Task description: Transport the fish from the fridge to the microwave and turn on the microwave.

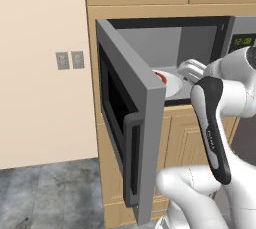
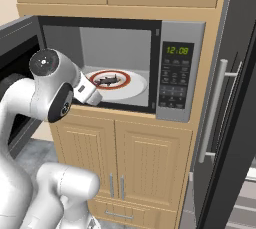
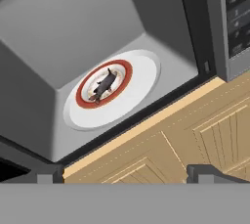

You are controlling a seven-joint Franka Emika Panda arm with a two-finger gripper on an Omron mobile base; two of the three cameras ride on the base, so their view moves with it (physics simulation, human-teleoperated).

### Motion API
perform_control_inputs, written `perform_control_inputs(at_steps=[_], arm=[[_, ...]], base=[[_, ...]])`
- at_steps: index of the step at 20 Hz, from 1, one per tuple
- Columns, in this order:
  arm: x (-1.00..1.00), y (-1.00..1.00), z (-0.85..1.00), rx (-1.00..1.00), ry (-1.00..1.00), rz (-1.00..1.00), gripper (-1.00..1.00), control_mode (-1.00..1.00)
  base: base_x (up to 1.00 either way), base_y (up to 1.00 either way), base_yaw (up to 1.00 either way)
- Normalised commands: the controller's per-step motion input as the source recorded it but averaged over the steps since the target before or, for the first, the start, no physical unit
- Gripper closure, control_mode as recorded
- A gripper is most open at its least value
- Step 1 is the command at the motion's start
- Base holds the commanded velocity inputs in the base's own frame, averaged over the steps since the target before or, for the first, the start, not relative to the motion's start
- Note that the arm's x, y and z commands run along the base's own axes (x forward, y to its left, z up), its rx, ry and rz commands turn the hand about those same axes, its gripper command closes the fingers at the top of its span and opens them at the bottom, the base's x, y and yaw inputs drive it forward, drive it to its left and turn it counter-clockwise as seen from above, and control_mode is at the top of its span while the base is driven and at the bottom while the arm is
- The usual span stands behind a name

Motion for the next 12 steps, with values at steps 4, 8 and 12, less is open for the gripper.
perform_control_inputs(at_steps=[4, 8, 12], arm=[[-0.65, 0.0, 0.26, 0.0, 0.0, 0.0, 1.0, -1.0], [-0.58, 0.0, 0.1, 0.0, 0.0, 0.0, 1.0, -1.0], [-0.55, -0.01, 0.0, 0.0, 0.0, 0.03, 1.0, -1.0]], base=[[0.0, 0.0, 0.0], [0.0, 0.0, 0.0], [0.0, 0.0, 0.0]])
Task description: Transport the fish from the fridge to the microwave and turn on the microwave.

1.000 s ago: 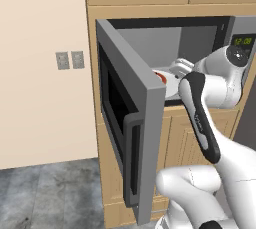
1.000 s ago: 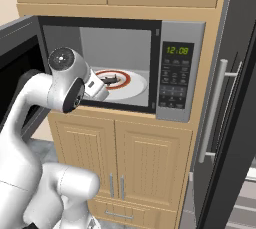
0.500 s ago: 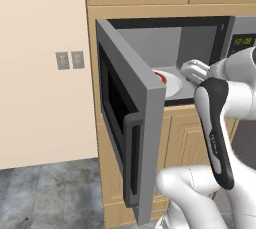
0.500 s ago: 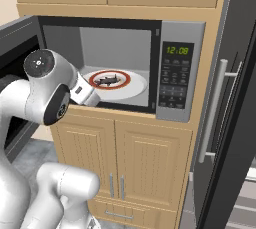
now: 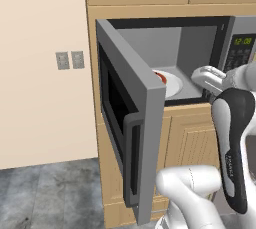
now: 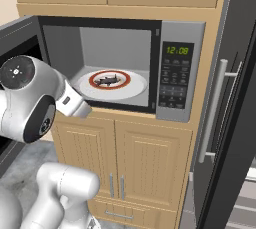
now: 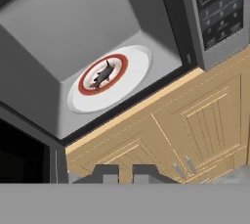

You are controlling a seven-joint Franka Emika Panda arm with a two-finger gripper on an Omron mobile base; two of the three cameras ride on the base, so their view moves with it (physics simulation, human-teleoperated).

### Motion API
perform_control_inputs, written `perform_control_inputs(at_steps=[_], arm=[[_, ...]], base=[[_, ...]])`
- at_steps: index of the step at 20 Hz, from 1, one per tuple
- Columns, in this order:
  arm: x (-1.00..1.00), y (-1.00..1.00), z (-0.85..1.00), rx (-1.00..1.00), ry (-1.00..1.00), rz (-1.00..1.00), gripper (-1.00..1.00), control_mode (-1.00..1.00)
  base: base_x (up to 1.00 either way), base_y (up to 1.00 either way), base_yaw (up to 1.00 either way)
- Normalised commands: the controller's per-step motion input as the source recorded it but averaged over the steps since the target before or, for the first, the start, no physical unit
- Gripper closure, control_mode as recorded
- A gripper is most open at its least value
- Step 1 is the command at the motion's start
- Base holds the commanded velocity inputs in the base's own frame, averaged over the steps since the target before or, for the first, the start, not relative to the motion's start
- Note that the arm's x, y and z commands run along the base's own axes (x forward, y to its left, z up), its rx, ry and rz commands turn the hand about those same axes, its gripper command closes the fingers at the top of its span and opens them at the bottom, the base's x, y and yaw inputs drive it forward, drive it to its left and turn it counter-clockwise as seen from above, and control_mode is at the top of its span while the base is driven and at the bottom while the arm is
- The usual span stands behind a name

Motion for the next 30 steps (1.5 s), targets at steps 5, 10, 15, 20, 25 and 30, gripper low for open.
perform_control_inputs(at_steps=[5, 10, 15, 20, 25, 30], arm=[[-0.62, 0.0, 0.0, 0.01, -0.07, 0.05, 1.0, -1.0], [-0.55, 0.0, 0.01, 0.02, -0.11, 0.02, 1.0, -1.0], [-0.54, 0.0, 0.0, 0.0, -0.11, 0.0, 1.0, -1.0], [-0.33, 0.0, 0.0, 0.0, -0.03, 0.0, 1.0, -1.0], [-0.3, 0.01, 0.0, 0.0, 0.0, 0.0, 1.0, -1.0], [-0.26, 0.13, 0.0, 0.0, 0.0, 0.0, 1.0, -1.0]], base=[[0.0, 0.0, 0.0], [0.0, 0.0, 0.0], [0.0, 0.0, 0.0], [0.0, 0.0, 0.0], [0.0, 0.0, 0.0], [0.0, 0.0, 0.0]])
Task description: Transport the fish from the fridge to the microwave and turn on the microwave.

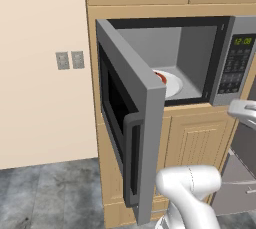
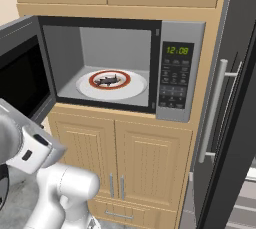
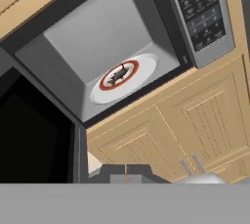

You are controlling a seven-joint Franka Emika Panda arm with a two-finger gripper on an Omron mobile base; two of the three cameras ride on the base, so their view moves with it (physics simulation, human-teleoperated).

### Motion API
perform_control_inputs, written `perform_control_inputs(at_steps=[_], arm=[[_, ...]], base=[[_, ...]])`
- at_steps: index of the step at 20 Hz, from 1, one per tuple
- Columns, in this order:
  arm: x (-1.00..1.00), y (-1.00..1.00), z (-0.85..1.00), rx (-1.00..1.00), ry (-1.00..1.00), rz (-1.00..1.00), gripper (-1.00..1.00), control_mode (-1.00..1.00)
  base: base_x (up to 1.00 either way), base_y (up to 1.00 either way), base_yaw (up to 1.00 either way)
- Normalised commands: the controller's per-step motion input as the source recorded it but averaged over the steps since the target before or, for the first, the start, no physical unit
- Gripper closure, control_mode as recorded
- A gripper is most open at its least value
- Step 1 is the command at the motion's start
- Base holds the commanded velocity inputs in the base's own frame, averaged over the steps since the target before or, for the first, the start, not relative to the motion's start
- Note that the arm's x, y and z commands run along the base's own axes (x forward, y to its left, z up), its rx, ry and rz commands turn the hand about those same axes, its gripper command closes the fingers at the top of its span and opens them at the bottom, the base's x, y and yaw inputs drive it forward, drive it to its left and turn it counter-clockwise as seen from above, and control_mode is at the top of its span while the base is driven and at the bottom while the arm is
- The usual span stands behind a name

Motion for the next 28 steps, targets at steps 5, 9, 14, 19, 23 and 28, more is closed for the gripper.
perform_control_inputs(at_steps=[5, 9, 14, 19, 23, 28], arm=[[-0.22, 0.18, 0.0, 0.0, 0.0, 0.0, 1.0, -1.0], [-0.27, 0.15, 0.0, 0.0, 0.0, 0.0, 1.0, -1.0], [-0.19, 0.16, 0.0, 0.0, 0.0, 0.0, 1.0, -1.0], [-0.07, 0.19, 0.0, 0.0, 0.0, 0.0, 1.0, -1.0], [-0.01, 0.13, 0.0, 0.0, 0.0, 0.0, 1.0, -1.0], [-0.07, 0.04, 0.0, 0.0, 0.0, 0.0, 1.0, -1.0]], base=[[0.0, 0.0, 0.0], [0.0, 0.0, 0.0], [0.0, 0.0, 0.0], [0.0, 0.0, 0.0], [0.0, 0.0, 0.0], [0.0, 0.0, 0.0]])
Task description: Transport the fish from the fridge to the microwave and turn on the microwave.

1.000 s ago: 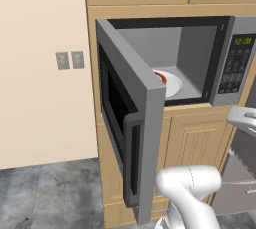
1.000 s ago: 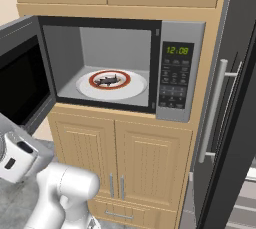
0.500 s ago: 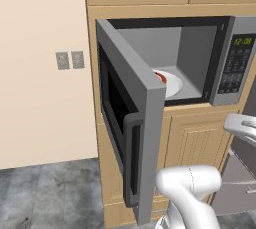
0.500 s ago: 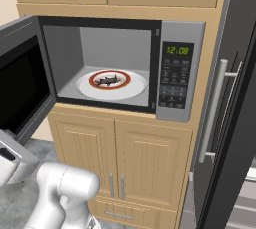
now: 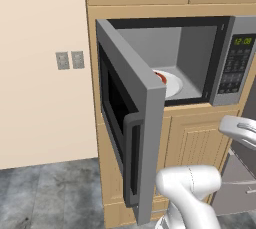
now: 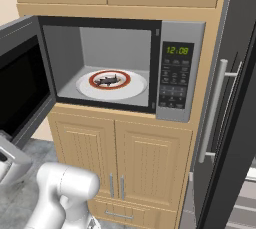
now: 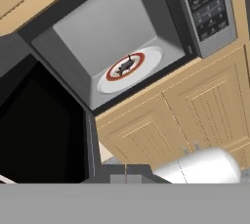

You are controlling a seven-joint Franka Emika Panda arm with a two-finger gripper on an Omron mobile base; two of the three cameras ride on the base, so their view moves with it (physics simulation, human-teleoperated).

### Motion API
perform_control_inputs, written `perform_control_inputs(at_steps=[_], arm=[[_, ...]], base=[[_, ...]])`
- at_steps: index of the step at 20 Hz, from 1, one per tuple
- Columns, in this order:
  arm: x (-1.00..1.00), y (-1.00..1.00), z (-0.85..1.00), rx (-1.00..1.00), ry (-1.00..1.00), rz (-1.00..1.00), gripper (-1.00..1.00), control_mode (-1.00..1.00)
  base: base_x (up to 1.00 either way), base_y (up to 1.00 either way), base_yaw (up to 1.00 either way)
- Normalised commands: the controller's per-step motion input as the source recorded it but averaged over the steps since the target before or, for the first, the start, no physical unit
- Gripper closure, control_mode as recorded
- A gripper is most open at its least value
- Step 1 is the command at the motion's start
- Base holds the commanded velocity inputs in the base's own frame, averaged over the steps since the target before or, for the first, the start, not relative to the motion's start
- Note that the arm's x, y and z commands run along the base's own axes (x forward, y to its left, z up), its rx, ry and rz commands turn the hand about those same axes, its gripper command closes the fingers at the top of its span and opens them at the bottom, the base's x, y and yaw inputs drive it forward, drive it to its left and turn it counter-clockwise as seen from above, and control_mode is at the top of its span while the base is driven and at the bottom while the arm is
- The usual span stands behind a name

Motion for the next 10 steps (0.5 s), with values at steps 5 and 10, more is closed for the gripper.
perform_control_inputs(at_steps=[5, 10], arm=[[-0.19, 0.05, 0.0, 0.0, 0.0, 0.0, 1.0, -1.0], [-0.19, 0.08, 0.0, 0.0, 0.0, 0.0, 1.0, -1.0]], base=[[0.0, 0.0, 0.0], [0.0, 0.0, 0.0]])
